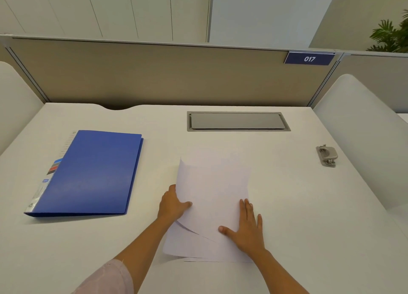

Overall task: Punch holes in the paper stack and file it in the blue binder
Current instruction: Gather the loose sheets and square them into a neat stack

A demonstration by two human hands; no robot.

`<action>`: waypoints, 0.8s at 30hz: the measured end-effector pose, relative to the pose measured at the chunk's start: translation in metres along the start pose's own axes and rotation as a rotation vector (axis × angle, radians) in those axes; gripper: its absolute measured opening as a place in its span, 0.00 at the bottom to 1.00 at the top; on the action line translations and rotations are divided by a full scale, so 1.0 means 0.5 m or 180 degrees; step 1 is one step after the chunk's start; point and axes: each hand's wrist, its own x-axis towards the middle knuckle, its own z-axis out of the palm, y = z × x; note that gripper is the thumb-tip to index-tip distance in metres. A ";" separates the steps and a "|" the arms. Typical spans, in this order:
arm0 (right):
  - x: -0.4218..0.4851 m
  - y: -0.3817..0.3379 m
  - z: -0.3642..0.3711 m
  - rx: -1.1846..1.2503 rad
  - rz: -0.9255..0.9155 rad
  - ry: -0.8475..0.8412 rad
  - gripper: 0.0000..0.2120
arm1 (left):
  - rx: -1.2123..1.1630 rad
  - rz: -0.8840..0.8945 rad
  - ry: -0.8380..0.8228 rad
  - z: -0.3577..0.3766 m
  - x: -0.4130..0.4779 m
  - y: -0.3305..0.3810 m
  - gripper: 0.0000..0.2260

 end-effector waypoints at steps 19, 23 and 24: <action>0.009 -0.043 -0.005 -0.0295 -0.0254 -0.0430 0.49 | -0.1048 -0.0144 -0.0096 -0.001 -0.006 -0.020 0.26; 0.011 -0.059 -0.002 -0.0083 -0.0325 -0.0470 0.47 | -0.1147 -0.0196 -0.0146 0.002 -0.013 -0.021 0.25; 0.011 -0.061 -0.003 -0.0006 -0.0324 -0.0475 0.47 | -0.1110 -0.0209 -0.0110 0.002 -0.014 -0.022 0.24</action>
